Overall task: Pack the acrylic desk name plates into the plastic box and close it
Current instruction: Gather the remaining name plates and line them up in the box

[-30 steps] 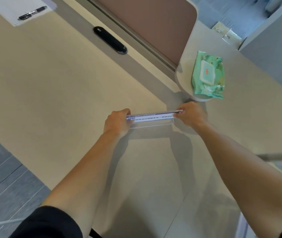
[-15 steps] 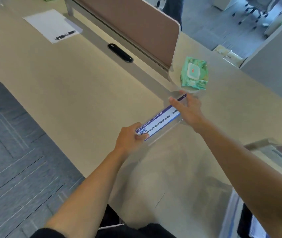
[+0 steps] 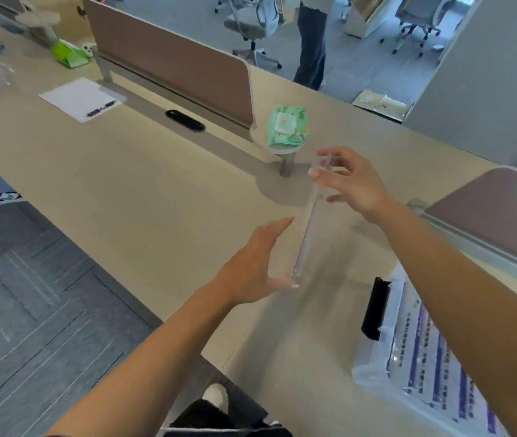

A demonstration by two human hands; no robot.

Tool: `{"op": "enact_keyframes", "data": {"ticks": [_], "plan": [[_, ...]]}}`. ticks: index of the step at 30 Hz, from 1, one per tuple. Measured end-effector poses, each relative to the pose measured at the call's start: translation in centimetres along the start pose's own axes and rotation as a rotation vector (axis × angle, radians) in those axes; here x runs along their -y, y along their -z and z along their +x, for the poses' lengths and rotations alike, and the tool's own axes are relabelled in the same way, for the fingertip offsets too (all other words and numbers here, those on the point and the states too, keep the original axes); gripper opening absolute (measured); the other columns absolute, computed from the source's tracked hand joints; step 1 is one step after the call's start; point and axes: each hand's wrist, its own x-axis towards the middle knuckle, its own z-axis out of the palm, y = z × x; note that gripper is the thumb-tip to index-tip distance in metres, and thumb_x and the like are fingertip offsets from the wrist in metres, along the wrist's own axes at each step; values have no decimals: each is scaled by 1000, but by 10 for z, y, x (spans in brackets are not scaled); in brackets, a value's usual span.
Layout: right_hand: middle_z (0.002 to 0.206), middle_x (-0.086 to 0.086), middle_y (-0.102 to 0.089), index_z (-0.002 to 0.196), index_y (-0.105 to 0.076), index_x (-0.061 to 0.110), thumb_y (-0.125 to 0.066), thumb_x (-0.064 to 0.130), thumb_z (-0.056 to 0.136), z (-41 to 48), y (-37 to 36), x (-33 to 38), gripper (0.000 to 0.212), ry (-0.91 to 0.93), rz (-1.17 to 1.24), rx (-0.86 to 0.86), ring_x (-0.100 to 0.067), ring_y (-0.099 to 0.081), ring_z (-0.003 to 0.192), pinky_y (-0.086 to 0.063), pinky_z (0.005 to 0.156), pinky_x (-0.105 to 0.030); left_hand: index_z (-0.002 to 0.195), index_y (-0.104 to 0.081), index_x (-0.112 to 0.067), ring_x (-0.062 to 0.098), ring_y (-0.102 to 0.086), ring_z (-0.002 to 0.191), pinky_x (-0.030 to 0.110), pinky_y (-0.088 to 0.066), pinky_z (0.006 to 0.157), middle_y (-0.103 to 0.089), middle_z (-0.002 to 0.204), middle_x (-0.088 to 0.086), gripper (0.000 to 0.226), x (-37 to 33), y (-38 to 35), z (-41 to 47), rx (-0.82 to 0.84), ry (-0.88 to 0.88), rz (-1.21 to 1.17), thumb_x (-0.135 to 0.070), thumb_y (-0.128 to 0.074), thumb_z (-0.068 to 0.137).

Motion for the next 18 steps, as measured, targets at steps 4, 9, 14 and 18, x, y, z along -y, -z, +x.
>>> {"op": "enact_keyframes", "data": {"ticks": [4, 9, 14, 18], "plan": [[112, 8, -60, 111, -64, 30, -79, 34, 72, -38, 19, 9, 41, 13, 40, -19, -1, -66, 87, -56, 74, -35, 137, -4, -71, 26, -43, 135, 48, -44, 105, -7, 160, 2, 109, -22, -15, 8, 79, -250, -75, -41, -81, 67], [109, 10, -64, 113, -64, 25, -82, 49, 64, -74, 30, 15, 57, -37, -123, -129, -9, -63, 90, -54, 72, -28, 137, 2, -72, 20, -47, 130, 40, -51, 97, 25, 158, -5, 121, -36, -40, 15, 232, -390, -100, -36, -88, 65], [125, 4, -63, 117, -62, 25, -82, 70, 52, -111, 63, 24, 82, -91, -335, -268, -20, -60, 118, -46, 105, -48, 140, 13, -66, 13, -42, 137, 38, -47, 104, 31, 156, -8, 131, -61, -75, 23, 334, -467, -204, -32, -91, 66], [122, 2, -64, 122, -62, 19, -85, 57, 65, -145, 96, 35, 72, -86, -423, -336, -19, -60, 116, -45, 105, -49, 135, 21, -67, 25, -29, 144, 50, -44, 106, 32, 156, -6, 138, -93, -100, 31, 376, -493, -171, -38, -92, 61]]}}
